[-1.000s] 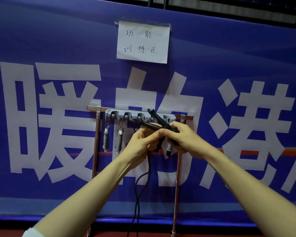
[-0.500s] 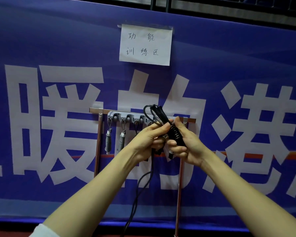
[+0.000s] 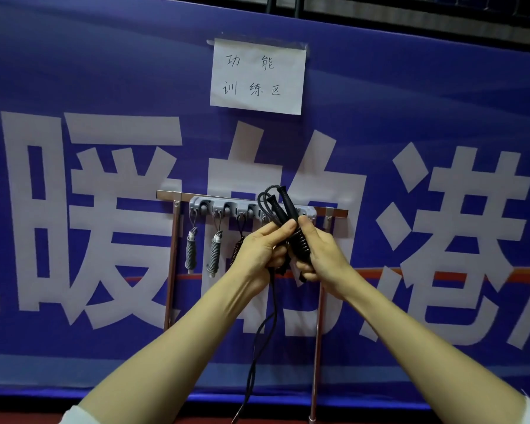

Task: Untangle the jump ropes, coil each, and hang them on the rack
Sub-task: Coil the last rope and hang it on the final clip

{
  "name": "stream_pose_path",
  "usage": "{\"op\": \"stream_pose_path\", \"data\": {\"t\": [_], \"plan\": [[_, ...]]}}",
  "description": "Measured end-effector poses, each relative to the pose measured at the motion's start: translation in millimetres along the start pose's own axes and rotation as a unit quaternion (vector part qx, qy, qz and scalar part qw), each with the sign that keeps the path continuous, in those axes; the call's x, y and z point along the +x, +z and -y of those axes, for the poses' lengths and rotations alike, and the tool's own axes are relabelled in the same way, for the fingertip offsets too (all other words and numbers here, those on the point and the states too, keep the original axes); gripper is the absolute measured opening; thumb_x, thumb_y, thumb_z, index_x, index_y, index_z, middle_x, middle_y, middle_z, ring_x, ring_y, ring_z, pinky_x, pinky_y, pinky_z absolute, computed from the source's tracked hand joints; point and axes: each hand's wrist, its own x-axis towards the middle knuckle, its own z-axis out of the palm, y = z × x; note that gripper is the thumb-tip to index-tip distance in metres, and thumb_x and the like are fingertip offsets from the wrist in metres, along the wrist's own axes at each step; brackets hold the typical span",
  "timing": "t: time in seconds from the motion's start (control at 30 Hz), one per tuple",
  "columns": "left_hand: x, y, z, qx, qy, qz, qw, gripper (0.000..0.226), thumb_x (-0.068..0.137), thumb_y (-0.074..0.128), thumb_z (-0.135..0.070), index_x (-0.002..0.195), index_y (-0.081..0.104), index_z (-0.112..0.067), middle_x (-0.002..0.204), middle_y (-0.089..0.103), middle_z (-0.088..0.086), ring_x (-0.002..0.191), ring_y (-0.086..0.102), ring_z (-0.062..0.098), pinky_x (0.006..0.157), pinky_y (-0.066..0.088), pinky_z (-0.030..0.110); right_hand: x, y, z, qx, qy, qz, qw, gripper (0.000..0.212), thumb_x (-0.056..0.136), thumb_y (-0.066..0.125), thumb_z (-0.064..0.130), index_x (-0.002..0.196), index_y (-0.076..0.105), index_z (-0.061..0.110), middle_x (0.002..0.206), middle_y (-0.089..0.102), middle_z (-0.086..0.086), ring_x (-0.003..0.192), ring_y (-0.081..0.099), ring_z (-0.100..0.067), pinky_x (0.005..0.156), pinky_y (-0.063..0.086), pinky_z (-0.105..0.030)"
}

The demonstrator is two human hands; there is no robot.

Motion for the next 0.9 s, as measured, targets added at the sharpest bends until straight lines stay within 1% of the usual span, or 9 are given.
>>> {"op": "stream_pose_path", "data": {"t": [0.1,0.2,0.3,0.4,0.5,0.6,0.7,0.8,0.9], "plan": [[2,2,0,0.016,-0.008,-0.004,1.0,0.012,0.093,0.06,-0.017,0.085,0.069,-0.017,0.05,0.031,-0.007,0.039,0.022,0.002,0.035,0.019,0.014,-1,-1,-3,-0.028,-0.024,0.008,0.999,0.052,0.085,0.052,0.054,0.102,0.057,0.005,0.06,0.043,-0.003,0.041,0.033,-0.009,0.034,0.023,-0.018],[2,0,-3,0.03,-0.023,0.016,0.999,0.012,0.094,0.059,-0.017,0.096,0.07,-0.013,0.05,0.031,-0.006,0.038,0.022,0.002,0.035,0.02,0.013,-2,-5,-5,-0.041,-0.043,0.024,0.998,0.05,0.083,0.057,0.048,0.098,0.057,0.001,0.063,0.049,-0.005,0.046,0.044,-0.013,0.036,0.033,-0.02],[4,-4,-7,0.039,-0.044,0.05,0.997,0.016,0.095,0.058,-0.016,0.093,0.074,-0.016,0.06,0.038,-0.004,0.038,0.025,0.0,0.035,0.02,0.012,-2,-10,-4,-0.053,-0.044,0.046,0.997,0.037,0.085,0.057,0.043,0.098,0.059,0.009,0.067,0.058,-0.007,0.051,0.056,-0.015,0.042,0.044,-0.022],[4,-9,-14,0.034,-0.073,0.083,0.993,0.014,0.094,0.059,-0.019,0.093,0.072,-0.015,0.067,0.048,-0.005,0.04,0.03,0.001,0.037,0.021,0.011,-1,-16,-4,-0.007,-0.025,0.091,0.996,0.037,0.085,0.057,0.04,0.106,0.055,0.01,0.069,0.058,-0.008,0.044,0.051,-0.017,0.035,0.038,-0.021],[4,-11,-19,0.063,-0.097,0.125,0.985,0.017,0.087,0.062,-0.031,0.079,0.071,-0.02,0.051,0.042,-0.009,0.037,0.027,0.002,0.046,0.013,0.015,2,-21,-3,0.008,0.006,0.13,0.991,0.051,0.086,0.055,0.041,0.121,0.048,0.004,0.072,0.061,-0.007,0.042,0.048,-0.015,0.032,0.032,-0.02],[1,-7,-17,0.067,-0.093,0.103,0.988,0.035,0.094,0.057,-0.027,0.061,0.066,-0.018,0.04,0.032,-0.008,0.032,0.022,0.002,0.035,0.022,0.012,3,-20,-5,0.014,0.02,0.15,0.988,0.058,0.088,0.054,0.037,0.131,0.041,0.001,0.076,0.059,-0.008,0.047,0.047,-0.015,0.037,0.032,-0.02],[1,-3,-12,0.043,-0.08,0.045,0.995,0.025,0.095,0.057,-0.019,0.072,0.057,-0.012,0.038,0.029,-0.006,0.031,0.02,0.004,0.031,0.026,0.014,3,-15,-9,0.002,0.036,0.111,0.993,0.055,0.091,0.054,0.042,0.125,0.047,0.0,0.086,0.057,-0.011,0.057,0.052,-0.014,0.045,0.039,-0.021],[4,0,-3,0.009,-0.066,-0.024,0.998,0.018,0.093,0.06,-0.014,0.078,0.051,-0.012,0.038,0.031,-0.007,0.031,0.022,0.003,0.032,0.021,0.014,3,-2,-12,-0.111,0.029,0.01,0.993,0.045,0.097,0.047,0.047,0.109,0.059,0.005,0.081,0.061,-0.007,0.059,0.056,-0.012,0.047,0.044,-0.023],[7,5,5,-0.02,-0.066,-0.055,0.996,0.023,0.094,0.059,-0.012,0.076,0.045,-0.012,0.039,0.03,-0.007,0.031,0.023,0.003,0.031,0.022,0.015,6,10,-19,-0.21,-0.037,-0.113,0.97,0.07,0.085,0.038,0.073,0.086,0.062,0.007,0.066,0.061,-0.007,0.057,0.058,-0.017,0.054,0.049,-0.034]]}}
